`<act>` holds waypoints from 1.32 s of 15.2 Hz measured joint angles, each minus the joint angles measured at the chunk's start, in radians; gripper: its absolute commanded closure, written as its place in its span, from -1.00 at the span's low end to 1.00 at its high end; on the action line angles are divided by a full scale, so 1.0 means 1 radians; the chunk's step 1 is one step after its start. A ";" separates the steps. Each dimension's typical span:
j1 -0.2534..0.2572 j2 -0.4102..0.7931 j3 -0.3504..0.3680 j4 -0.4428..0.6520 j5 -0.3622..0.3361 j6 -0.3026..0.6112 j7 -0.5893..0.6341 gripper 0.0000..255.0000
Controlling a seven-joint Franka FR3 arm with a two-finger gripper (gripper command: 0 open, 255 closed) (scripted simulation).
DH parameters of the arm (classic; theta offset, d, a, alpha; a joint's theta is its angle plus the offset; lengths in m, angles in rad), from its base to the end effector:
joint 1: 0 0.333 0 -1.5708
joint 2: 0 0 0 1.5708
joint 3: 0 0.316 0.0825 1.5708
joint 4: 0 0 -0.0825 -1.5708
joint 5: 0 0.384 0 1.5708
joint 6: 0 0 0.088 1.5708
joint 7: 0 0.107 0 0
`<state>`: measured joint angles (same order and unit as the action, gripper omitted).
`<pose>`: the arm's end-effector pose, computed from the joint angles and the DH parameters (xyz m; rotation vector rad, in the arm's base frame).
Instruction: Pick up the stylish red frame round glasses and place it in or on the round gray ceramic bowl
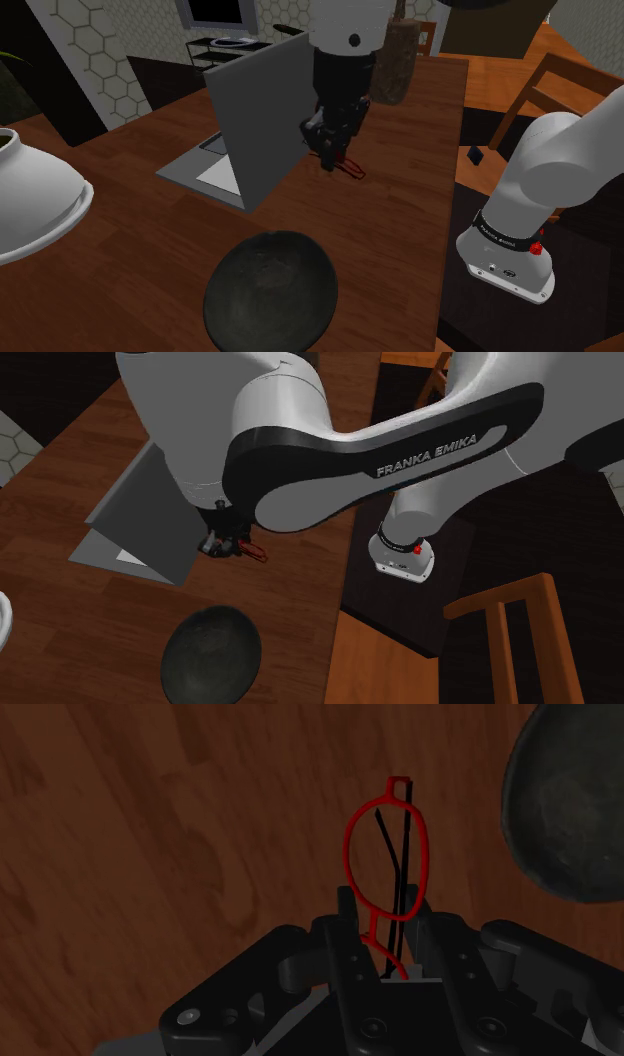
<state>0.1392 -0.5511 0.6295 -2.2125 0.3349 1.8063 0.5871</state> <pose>0.2601 0.3447 0.5476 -3.0900 -0.0740 -0.0661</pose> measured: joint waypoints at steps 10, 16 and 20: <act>-0.070 0.289 0.317 0.277 -0.124 0.033 0.320 1.00; -0.092 0.509 0.488 0.386 -0.313 0.065 0.525 1.00; -0.091 0.514 0.490 0.333 -0.318 0.120 0.530 1.00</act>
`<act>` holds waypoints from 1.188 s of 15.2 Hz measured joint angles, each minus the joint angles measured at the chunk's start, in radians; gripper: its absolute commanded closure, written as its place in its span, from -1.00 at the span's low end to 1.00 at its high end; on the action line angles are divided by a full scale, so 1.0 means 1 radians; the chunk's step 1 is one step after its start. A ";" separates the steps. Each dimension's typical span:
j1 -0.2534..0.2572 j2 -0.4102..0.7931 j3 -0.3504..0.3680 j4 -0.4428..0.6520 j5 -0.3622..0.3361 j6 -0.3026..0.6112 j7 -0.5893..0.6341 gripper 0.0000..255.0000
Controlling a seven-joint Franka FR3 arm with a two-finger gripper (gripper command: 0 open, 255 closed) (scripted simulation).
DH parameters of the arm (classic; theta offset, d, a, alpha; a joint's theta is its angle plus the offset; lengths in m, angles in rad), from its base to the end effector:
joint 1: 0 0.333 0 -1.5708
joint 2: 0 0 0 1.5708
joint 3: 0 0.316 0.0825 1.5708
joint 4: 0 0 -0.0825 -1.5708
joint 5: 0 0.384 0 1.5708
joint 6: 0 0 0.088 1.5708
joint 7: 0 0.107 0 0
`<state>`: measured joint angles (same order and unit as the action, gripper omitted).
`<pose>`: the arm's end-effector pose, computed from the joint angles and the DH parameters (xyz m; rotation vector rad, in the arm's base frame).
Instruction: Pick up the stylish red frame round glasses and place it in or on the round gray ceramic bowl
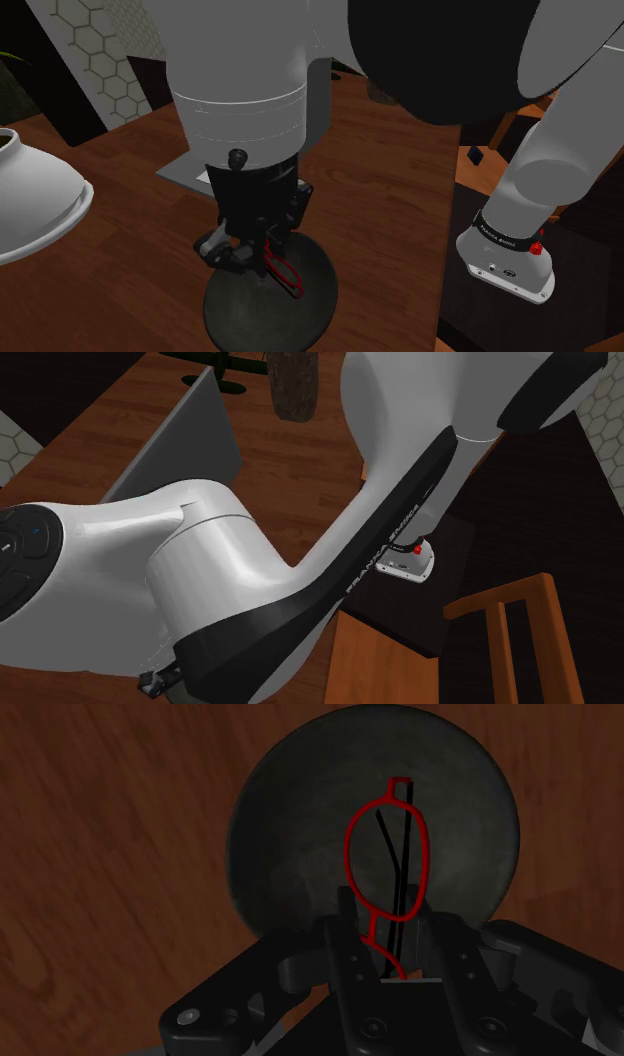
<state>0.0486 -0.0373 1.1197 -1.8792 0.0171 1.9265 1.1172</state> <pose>0.2141 0.5213 0.5174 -3.0894 -0.0718 -0.0652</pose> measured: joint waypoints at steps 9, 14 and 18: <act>0.005 0.035 0.010 -0.072 -0.035 0.087 0.027 1.00; 0.005 0.036 0.010 -0.073 -0.036 0.089 0.028 -1.00; 0.005 0.036 0.010 -0.073 -0.036 0.089 0.028 -1.00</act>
